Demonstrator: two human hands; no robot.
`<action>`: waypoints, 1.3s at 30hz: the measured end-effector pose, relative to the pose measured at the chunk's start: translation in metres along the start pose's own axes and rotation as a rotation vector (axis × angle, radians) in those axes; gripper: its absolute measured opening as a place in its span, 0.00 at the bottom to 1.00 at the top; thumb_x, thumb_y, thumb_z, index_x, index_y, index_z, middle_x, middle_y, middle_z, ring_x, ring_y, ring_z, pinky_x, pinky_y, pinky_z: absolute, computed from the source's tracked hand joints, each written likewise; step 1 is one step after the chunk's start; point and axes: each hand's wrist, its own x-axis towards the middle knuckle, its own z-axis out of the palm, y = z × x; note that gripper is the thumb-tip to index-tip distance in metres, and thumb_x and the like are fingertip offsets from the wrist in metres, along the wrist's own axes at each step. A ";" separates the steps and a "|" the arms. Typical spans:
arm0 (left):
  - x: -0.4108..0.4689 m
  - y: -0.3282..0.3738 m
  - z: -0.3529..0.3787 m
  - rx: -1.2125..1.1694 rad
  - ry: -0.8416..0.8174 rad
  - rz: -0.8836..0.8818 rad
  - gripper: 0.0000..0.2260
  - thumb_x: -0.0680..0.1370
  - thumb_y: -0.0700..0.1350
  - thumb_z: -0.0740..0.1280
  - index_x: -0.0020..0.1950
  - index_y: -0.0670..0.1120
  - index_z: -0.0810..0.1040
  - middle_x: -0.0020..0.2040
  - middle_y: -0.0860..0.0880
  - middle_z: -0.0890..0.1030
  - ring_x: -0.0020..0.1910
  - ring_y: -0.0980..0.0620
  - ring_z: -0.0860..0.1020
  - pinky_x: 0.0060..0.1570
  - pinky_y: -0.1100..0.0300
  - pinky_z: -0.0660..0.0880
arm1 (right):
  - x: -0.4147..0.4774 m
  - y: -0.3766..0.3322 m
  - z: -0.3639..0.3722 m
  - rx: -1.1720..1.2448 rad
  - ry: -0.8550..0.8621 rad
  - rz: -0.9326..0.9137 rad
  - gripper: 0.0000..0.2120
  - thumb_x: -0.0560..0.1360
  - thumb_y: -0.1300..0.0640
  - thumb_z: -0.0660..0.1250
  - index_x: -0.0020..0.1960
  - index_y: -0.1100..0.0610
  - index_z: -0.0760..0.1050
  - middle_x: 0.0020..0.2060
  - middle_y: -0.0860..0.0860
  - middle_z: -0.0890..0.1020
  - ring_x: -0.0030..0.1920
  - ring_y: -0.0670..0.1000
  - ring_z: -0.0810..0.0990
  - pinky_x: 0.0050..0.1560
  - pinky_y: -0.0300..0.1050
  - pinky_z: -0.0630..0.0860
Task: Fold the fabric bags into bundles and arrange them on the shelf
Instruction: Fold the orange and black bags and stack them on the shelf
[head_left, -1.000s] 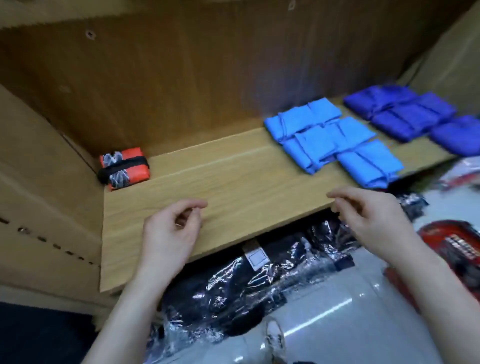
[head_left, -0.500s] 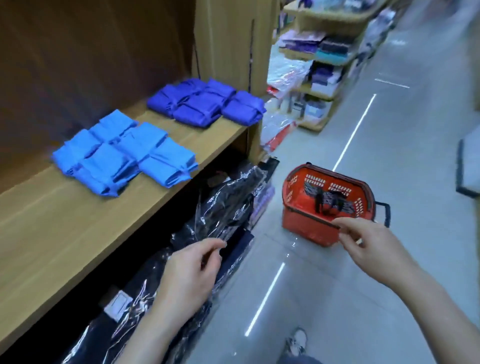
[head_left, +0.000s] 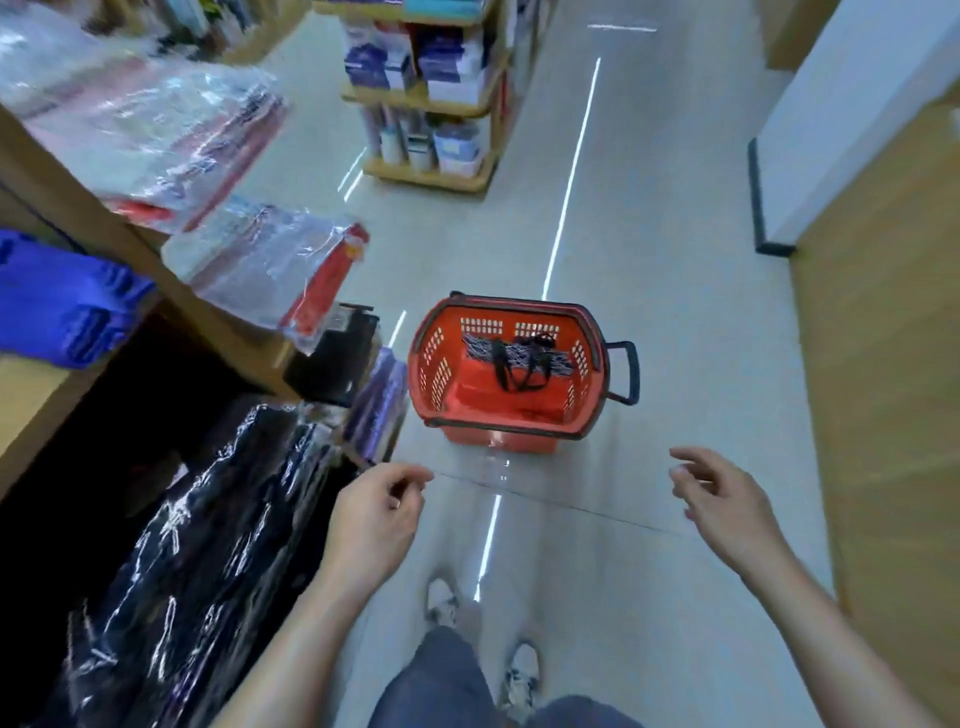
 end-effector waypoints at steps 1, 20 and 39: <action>0.020 0.002 0.009 0.014 -0.021 -0.016 0.16 0.75 0.37 0.67 0.40 0.60 0.80 0.40 0.60 0.82 0.40 0.62 0.79 0.45 0.72 0.72 | 0.016 -0.002 0.004 0.005 0.000 0.017 0.10 0.78 0.58 0.66 0.51 0.42 0.77 0.46 0.51 0.82 0.50 0.53 0.81 0.57 0.60 0.77; 0.446 -0.104 0.300 -0.012 -0.328 -0.422 0.09 0.77 0.42 0.67 0.56 0.47 0.81 0.49 0.51 0.82 0.51 0.52 0.79 0.50 0.64 0.71 | 0.443 0.042 0.207 -0.406 -0.288 -0.043 0.23 0.78 0.57 0.64 0.72 0.49 0.66 0.68 0.48 0.72 0.68 0.50 0.70 0.66 0.44 0.67; 0.553 -0.172 0.374 -0.514 -0.506 -0.595 0.12 0.77 0.38 0.69 0.59 0.47 0.80 0.50 0.49 0.86 0.53 0.50 0.83 0.63 0.49 0.74 | 0.583 0.143 0.343 -0.077 -0.160 0.167 0.16 0.76 0.64 0.67 0.60 0.49 0.77 0.44 0.45 0.77 0.45 0.48 0.79 0.48 0.46 0.78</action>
